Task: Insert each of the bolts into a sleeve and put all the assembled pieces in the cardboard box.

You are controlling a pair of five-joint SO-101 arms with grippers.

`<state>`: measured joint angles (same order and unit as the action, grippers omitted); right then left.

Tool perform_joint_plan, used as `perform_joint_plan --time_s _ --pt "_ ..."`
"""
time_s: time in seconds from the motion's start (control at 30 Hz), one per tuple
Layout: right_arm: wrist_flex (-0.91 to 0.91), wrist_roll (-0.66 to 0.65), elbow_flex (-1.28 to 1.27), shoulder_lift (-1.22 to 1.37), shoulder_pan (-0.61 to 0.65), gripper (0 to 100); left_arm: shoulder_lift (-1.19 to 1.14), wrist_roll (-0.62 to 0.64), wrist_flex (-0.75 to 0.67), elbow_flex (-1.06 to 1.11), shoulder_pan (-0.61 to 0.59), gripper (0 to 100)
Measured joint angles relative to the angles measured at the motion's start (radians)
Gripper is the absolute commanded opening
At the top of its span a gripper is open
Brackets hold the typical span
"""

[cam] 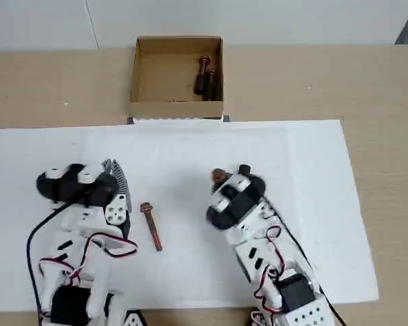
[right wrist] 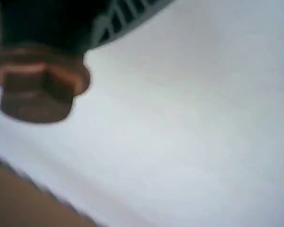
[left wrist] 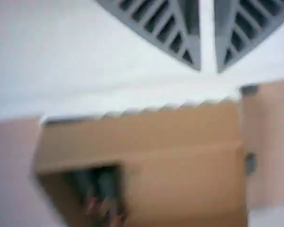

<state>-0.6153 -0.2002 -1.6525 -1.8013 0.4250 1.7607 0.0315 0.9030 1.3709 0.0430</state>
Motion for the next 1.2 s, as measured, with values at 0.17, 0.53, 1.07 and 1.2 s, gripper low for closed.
perform_joint_plan --time_s 0.17,0.53,1.07,1.2 --pt "-0.114 0.166 0.000 0.000 -0.157 0.3 -0.003 -0.028 0.031 0.107 -0.044 1" --pt "-0.213 0.288 0.224 0.031 -0.201 0.3 -0.003 -0.029 0.034 0.259 -0.051 1" --pt "0.066 0.293 0.867 0.965 -0.209 0.3 -0.005 -0.031 0.034 0.278 -0.051 1" --pt "0.166 0.293 1.063 1.264 -0.209 0.3 -0.005 -0.031 0.034 0.278 -0.051 1"
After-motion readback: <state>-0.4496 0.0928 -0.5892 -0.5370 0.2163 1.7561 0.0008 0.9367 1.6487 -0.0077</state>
